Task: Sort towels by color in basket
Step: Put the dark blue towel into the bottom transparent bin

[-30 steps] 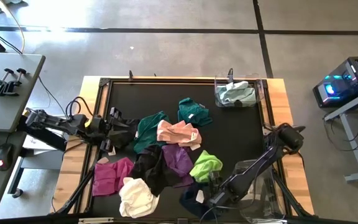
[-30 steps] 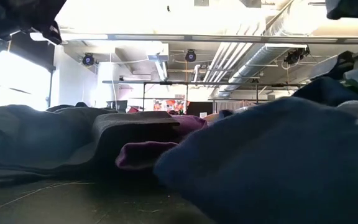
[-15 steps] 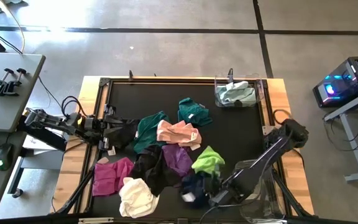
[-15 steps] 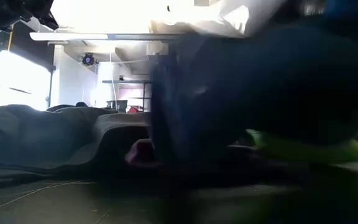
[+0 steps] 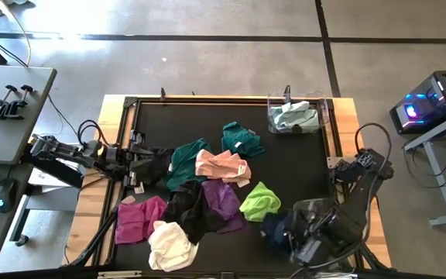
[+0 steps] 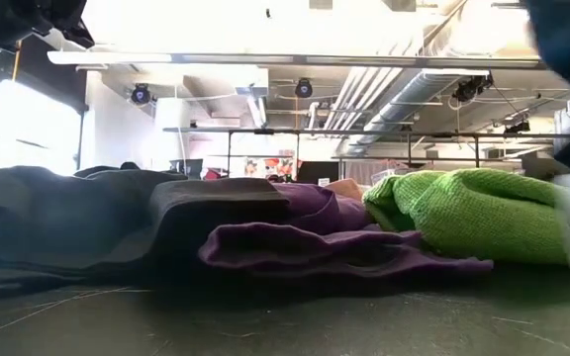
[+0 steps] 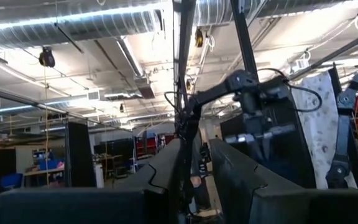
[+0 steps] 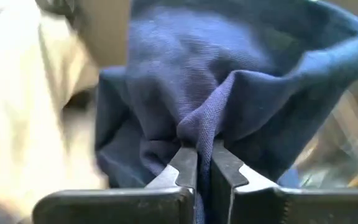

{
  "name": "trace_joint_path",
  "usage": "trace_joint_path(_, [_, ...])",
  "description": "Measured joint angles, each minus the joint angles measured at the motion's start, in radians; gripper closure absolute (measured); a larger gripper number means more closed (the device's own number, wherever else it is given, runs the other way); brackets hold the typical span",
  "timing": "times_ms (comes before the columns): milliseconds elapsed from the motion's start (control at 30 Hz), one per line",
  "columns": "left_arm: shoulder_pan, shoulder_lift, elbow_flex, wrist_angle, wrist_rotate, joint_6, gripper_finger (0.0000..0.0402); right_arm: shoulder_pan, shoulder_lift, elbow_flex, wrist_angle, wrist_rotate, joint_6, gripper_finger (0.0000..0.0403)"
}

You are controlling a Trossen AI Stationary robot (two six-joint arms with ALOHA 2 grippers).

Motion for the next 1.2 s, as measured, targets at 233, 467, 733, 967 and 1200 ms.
trace_joint_path(233, [0.000, 0.027, 0.000, 0.003, 0.000, 0.000, 0.0323, 0.064, -0.054, -0.125, 0.002, -0.215, 0.324, 0.0398])
trace_joint_path(467, [0.000, 0.045, 0.000, 0.006, 0.000, 0.000, 0.0323, 0.110, -0.081, -0.378, 0.002, -0.504, 0.567, 0.0396])
trace_joint_path(733, [0.000, 0.046, 0.000, 0.019, 0.000, -0.001, 0.0323, 0.025, -0.081, -0.528, 0.071, -0.343, 0.444, 0.0377])
trace_joint_path(967, [0.000, 0.046, 0.000, 0.015, -0.001, -0.003, 0.0323, -0.041, -0.081, -0.627, 0.223, -0.289, 0.282, 0.0330])
trace_joint_path(1200, [0.000, 0.046, 0.000, 0.010, 0.000, -0.012, 0.0323, -0.055, -0.085, -0.560, 0.241, -0.343, 0.238, 0.0211])
